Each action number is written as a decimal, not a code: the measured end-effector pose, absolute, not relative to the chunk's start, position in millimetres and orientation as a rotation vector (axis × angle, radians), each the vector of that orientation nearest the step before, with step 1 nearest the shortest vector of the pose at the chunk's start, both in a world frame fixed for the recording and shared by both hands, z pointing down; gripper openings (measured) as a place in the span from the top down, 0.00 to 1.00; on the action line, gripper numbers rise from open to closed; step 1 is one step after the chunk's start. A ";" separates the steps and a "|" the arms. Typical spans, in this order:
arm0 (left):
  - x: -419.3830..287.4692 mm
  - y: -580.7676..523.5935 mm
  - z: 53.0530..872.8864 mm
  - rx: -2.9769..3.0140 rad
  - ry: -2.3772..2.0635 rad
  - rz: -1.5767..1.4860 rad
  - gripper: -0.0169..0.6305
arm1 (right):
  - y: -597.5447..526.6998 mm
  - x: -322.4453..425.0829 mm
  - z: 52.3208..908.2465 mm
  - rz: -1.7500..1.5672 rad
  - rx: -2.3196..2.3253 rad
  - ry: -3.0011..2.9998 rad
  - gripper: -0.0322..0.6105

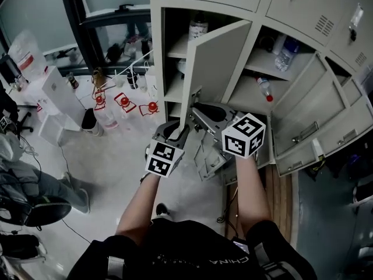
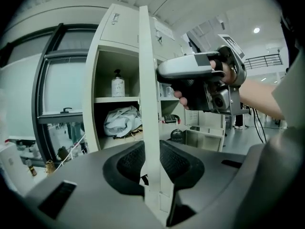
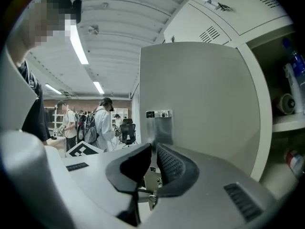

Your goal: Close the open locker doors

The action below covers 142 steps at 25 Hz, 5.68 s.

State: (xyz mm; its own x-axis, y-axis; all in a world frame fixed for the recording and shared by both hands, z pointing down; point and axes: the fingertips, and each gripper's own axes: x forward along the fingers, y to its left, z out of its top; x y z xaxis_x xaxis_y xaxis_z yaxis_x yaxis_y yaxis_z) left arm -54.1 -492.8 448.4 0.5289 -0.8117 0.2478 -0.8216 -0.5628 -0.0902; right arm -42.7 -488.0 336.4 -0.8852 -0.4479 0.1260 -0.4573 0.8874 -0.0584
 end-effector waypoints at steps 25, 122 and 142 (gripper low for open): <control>-132.5 -533.2 444.5 2.809 -1.411 0.437 0.81 | -540.3 -114.7 334.5 0.121 0.838 -2.878 0.86; -141.3 -663.1 404.2 2.450 -1.421 -0.178 0.90 | -677.2 -96.5 347.3 0.089 1.337 -2.809 0.87; -161.2 -632.5 409.1 2.548 -1.407 -0.066 0.87 | -667.2 -98.2 346.9 0.113 1.354 -2.796 0.87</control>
State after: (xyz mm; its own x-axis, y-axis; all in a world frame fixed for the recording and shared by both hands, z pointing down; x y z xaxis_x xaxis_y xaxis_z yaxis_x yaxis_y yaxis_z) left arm -161.2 -632.5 409.1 0.5377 -0.8401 0.0713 -0.8298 -0.5123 0.2214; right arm -98.2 -667.2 346.9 -0.6202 -0.7820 0.0617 -0.7844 0.6182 -0.0510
